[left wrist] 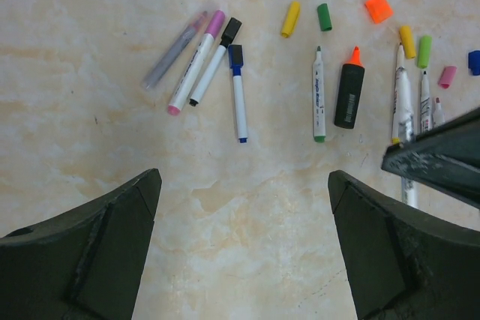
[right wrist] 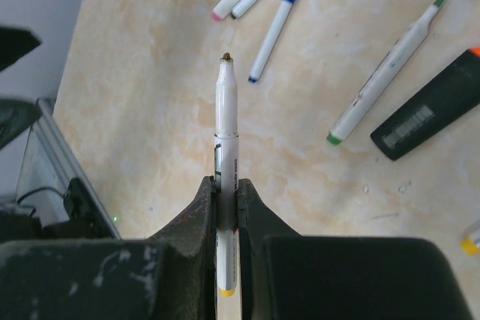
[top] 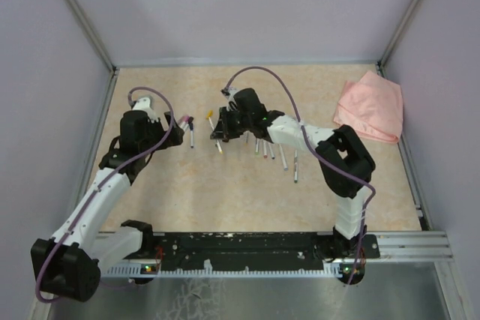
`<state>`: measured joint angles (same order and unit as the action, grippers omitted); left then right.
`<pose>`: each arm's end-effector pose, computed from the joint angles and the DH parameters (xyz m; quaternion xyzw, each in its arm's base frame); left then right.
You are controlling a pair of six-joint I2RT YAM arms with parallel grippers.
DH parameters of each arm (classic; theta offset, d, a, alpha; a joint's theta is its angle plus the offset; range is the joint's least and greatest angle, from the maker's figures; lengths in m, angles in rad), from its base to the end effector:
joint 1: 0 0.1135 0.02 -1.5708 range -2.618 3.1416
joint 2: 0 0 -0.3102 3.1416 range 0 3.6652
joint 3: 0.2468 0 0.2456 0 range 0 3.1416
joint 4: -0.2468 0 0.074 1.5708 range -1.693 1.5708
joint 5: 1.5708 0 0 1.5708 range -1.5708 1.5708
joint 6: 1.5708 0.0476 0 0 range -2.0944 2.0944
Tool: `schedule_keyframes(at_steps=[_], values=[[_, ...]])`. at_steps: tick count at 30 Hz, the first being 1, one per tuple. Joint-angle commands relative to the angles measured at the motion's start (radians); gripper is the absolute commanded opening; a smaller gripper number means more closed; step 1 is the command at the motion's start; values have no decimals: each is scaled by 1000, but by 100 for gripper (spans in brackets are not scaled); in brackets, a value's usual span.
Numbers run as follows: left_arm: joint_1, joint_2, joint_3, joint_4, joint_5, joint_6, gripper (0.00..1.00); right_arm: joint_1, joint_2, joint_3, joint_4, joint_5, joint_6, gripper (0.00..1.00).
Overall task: Open the pen caps
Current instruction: Place the pen cap at the center of the board, then place the pen at the center of the board.
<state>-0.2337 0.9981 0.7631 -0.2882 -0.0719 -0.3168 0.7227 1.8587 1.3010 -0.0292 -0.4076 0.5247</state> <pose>0.1980 -0.0436 0.3164 -0.0539 0.8639 -0.1059 0.4895 0.3175 0.3051 0.2706 -0.1804 0.8495 0.4150 0.2713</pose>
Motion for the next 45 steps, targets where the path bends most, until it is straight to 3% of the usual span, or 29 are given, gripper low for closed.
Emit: schedule_keyframes(at_steps=[1,12,27,42,44,45], values=[[2,-46,-2,5,-22,-4,97,42,117,200,-152,197,56,0],[3,-86,-74,54,-29,-31,97,108,339,534,-450,545,179,0],[4,-99,-97,72,-56,-17,97,109,506,767,-555,569,169,6],[4,-100,-97,76,-61,-9,98,109,542,796,-575,561,164,12],[4,-101,-97,77,-59,-10,98,109,543,793,-577,561,166,25],[4,-101,-96,77,-59,-10,98,109,543,792,-577,559,167,27]])
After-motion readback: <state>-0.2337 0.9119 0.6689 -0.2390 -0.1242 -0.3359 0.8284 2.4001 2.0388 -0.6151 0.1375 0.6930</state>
